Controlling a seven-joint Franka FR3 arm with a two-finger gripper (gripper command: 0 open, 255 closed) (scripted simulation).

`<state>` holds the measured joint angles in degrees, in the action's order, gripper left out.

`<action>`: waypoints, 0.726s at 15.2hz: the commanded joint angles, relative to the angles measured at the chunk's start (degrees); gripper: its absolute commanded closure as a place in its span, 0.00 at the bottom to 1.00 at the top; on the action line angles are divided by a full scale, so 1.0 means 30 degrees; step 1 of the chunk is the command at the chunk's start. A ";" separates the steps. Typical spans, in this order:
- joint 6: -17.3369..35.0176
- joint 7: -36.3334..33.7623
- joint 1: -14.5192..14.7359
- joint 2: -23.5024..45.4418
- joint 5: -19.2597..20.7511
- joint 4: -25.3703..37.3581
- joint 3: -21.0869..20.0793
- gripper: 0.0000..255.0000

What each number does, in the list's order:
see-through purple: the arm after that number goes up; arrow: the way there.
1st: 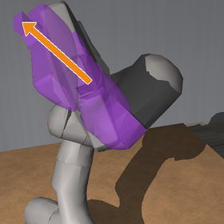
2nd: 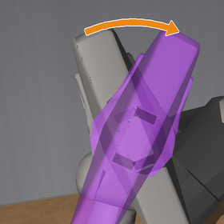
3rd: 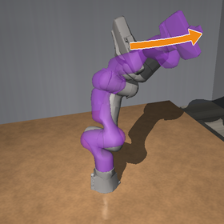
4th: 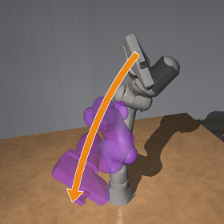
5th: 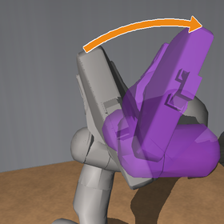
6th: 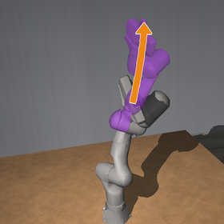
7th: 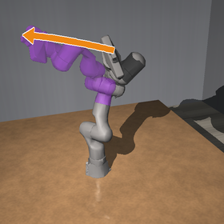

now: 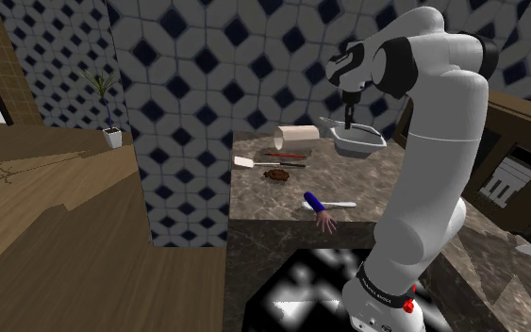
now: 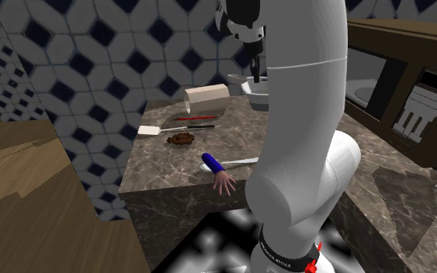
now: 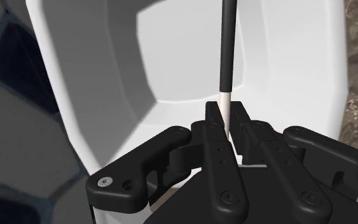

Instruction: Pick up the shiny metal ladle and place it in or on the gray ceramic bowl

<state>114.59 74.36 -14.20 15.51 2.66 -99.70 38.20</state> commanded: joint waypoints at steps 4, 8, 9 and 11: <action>0.0119 -0.0009 -0.0004 0.0028 -0.0017 -0.0085 -0.0007 1.00; 0.0119 -0.0008 -0.0005 0.0029 -0.0017 -0.0084 -0.0007 0.00; 0.0119 -0.0008 -0.0004 0.0028 -0.0017 -0.0085 -0.0007 0.00; 0.0119 -0.0008 -0.0005 0.0028 -0.0017 -0.0085 -0.0007 0.00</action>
<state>114.94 74.34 -14.22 15.60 2.61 -99.96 38.18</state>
